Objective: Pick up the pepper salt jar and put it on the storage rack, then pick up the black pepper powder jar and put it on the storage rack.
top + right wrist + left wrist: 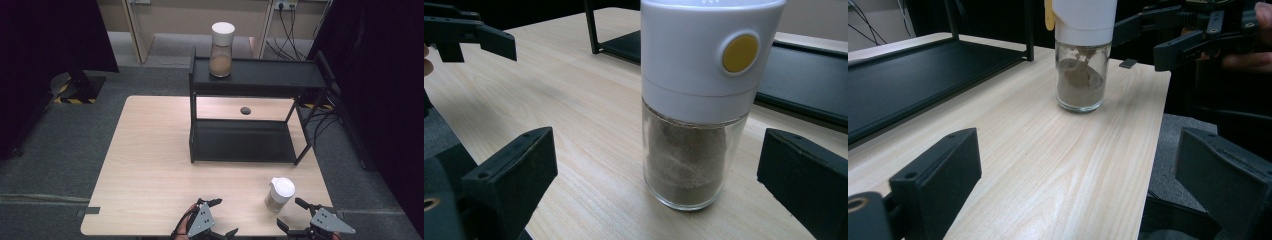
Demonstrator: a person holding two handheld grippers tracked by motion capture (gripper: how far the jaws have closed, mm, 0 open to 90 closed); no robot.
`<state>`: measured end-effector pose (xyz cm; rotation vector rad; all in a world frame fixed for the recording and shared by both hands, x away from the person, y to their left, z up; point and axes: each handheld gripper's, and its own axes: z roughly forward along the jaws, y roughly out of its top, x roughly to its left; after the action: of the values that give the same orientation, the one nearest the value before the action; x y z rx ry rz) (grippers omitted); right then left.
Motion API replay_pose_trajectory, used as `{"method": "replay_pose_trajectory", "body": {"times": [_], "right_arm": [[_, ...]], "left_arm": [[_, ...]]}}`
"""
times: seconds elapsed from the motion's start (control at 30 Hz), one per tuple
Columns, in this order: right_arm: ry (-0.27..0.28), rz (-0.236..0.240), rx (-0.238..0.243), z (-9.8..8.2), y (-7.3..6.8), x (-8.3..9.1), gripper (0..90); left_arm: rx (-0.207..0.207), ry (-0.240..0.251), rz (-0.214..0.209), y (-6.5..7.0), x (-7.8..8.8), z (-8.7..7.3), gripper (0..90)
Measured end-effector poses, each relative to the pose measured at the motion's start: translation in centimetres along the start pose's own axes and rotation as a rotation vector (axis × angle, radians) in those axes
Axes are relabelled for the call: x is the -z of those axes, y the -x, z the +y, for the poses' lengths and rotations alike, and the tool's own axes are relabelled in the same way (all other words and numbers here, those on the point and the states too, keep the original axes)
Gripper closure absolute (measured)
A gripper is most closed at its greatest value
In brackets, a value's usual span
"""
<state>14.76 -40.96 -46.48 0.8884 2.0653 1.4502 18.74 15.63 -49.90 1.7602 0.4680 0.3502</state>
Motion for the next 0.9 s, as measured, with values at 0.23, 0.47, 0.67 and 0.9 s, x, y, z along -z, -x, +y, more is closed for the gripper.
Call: {"method": "replay_pose_trajectory", "body": {"times": [0.23,0.47,0.67,0.9], "right_arm": [[0.009,-0.006,-0.004,-0.1,0.1,0.1,3.0],[0.01,-0.01,-0.002,-0.1,0.0,0.1,3.1],[0.002,-0.016,-0.002,0.1,-0.1,-0.3,3.0],[-0.003,-0.023,-0.003,0.5,-0.3,-1.1,3.2]], "left_arm": [[0.005,0.007,0.001,-0.2,0.1,0.1,4.7],[0.015,0.014,0.008,-0.2,0.3,-0.1,4.7],[0.023,0.018,0.011,-0.2,0.5,-0.2,4.6],[0.022,0.024,0.01,-0.3,0.7,-0.2,4.6]]}}
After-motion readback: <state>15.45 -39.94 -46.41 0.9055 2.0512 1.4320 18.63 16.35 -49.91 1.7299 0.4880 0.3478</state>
